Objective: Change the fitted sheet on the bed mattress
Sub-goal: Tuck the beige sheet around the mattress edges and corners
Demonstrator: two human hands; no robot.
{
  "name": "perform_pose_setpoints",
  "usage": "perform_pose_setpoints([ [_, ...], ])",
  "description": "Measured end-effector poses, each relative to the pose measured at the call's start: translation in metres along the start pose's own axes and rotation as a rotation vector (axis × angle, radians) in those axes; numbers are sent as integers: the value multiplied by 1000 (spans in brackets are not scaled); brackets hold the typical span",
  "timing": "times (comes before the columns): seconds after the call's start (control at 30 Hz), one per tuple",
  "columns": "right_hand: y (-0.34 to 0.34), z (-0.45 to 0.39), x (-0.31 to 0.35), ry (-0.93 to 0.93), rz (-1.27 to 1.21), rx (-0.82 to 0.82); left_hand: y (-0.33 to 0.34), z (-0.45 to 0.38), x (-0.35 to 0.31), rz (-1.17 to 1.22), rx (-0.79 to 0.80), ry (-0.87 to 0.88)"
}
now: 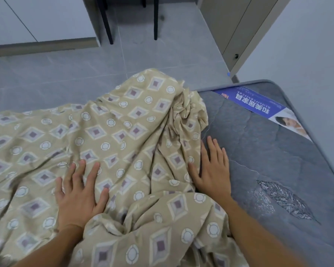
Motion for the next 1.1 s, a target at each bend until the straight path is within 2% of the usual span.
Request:
perform_pose_setpoints([
  [0.13,2,3,-2,-6,-33,-31,-25,1,-13,-88,67,2],
  [0.23,3,1,-4,-13,-27,-54,-55,-24,-83,48,-91,262],
  [0.3,5,0,-5,-7,-38,-72,-50,-59,-142,208,-50,403],
  [0.37,6,3,-5,-1,-51,-87,-22,-93,-175,249,54,433],
  [0.43,6,4,-4,-3,-70,-95,11,-116,-175,218,92,399],
  [0.5,6,2,-5,-4,-76,-98,32,-122,-163,144,54,406],
  [0.6,6,2,-7,-1,-68,-76,39,-121,-163,101,1,418],
  [0.77,-1,1,-8,2,-125,-70,47,-121,-166,101,2,409],
  [0.9,-9,-17,8,219,-375,-85,50,-121,-167,78,5,401],
  [0.97,-12,-28,27,197,-553,-73,53,-123,-165,62,-3,399],
  [1.03,-16,-33,46,156,-858,-41,55,-124,-165,33,-14,397],
  [1.1,-21,-35,54,207,-1168,9,55,-123,-165,38,-17,381],
])
Point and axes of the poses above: each hand's wrist, its own z-axis away from the middle knuckle, its own y-axis out of the palm, x = y × z, the point moved 3 cm from there along -z, towards the middle knuckle, and after that the axes turned 11 degrees about z, right-handed, at the moved point
